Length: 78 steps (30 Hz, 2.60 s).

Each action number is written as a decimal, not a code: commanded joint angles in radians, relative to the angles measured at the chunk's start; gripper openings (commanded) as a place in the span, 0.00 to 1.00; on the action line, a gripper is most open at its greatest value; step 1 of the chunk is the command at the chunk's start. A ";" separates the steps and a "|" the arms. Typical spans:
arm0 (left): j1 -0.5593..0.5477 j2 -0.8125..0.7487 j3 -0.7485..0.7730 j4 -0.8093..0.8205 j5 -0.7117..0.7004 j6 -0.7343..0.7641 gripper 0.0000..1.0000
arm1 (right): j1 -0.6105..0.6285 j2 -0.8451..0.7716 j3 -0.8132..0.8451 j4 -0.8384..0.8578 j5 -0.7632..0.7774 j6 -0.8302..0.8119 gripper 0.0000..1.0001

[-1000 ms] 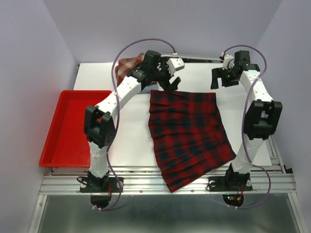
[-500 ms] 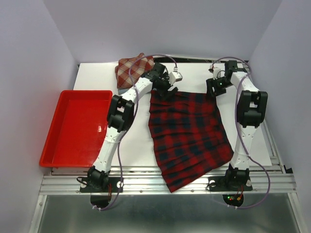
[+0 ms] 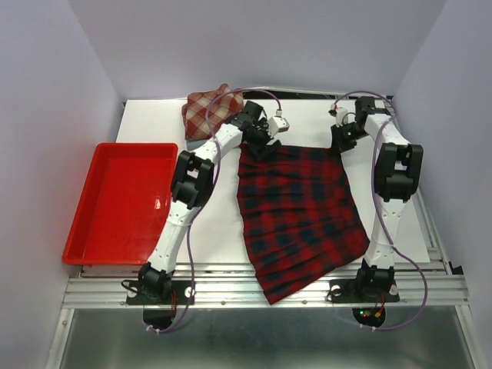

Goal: Fold and stack the skirts
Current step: Fold the skirt

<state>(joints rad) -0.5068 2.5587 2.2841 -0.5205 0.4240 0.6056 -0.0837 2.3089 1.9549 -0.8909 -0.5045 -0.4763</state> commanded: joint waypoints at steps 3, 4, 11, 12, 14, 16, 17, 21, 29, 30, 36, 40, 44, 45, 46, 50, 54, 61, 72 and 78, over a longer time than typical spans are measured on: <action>0.008 -0.103 -0.002 -0.145 0.140 0.094 0.88 | -0.008 -0.023 0.022 0.000 0.027 -0.051 0.01; 0.010 -0.120 -0.003 -0.144 0.166 0.094 0.88 | -0.008 -0.034 0.010 0.000 0.030 -0.074 0.01; 0.014 -0.288 -0.162 0.207 0.112 -0.078 0.98 | -0.008 -0.060 -0.036 0.024 -0.002 -0.108 0.01; 0.014 -0.278 -0.150 0.241 0.099 -0.085 0.99 | -0.008 -0.056 -0.031 0.020 -0.003 -0.110 0.01; 0.014 -0.218 -0.076 0.249 0.050 -0.102 0.98 | -0.008 -0.059 -0.036 0.018 -0.008 -0.113 0.01; 0.014 -0.160 0.001 0.208 0.016 -0.101 0.98 | -0.008 -0.066 -0.045 0.021 -0.011 -0.113 0.01; 0.014 -0.132 0.064 0.192 0.010 -0.092 0.98 | -0.008 -0.069 -0.050 0.027 -0.014 -0.114 0.01; 0.014 -0.069 0.061 0.165 0.016 -0.050 0.98 | -0.008 -0.088 -0.071 0.037 -0.005 -0.125 0.01; 0.013 -0.051 0.000 0.097 0.041 0.013 0.95 | -0.008 -0.100 -0.086 0.040 0.006 -0.157 0.01; 0.013 -0.042 0.003 0.071 0.035 0.017 0.94 | -0.008 -0.103 -0.088 0.040 0.006 -0.160 0.01; -0.001 -0.022 0.023 -0.045 0.009 0.086 0.83 | -0.008 -0.120 -0.088 0.040 0.003 -0.173 0.01; -0.016 -0.012 0.017 -0.134 -0.016 0.121 0.68 | -0.008 -0.134 -0.094 0.038 -0.009 -0.174 0.01; -0.016 -0.015 0.009 -0.197 -0.010 0.132 0.53 | -0.008 -0.147 -0.096 0.033 -0.028 -0.174 0.01; -0.016 -0.021 0.002 -0.205 -0.016 0.138 0.34 | -0.008 -0.151 -0.096 0.032 -0.032 -0.174 0.01; -0.015 -0.026 -0.008 -0.199 -0.048 0.137 0.08 | -0.008 -0.157 -0.096 0.033 -0.032 -0.173 0.01; 0.016 -0.086 -0.015 -0.110 -0.117 0.096 0.00 | -0.008 -0.177 -0.096 0.056 -0.043 -0.139 0.01; 0.060 -0.138 0.041 -0.004 -0.169 0.054 0.00 | -0.008 -0.223 -0.117 0.134 -0.043 -0.084 0.00; 0.077 -0.273 0.054 0.115 -0.225 -0.007 0.00 | -0.008 -0.305 -0.145 0.286 -0.039 -0.016 0.01; -0.074 -0.656 -0.389 0.142 -0.324 0.020 0.00 | -0.008 -0.501 -0.296 0.302 -0.141 -0.254 0.01; -0.263 -0.804 -0.708 0.181 -0.476 -0.027 0.00 | -0.008 -0.698 -0.626 0.329 -0.190 -0.527 0.01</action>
<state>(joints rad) -0.6849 1.8244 1.7279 -0.3622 0.0879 0.6010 -0.0731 1.7123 1.4918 -0.5919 -0.6678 -0.7822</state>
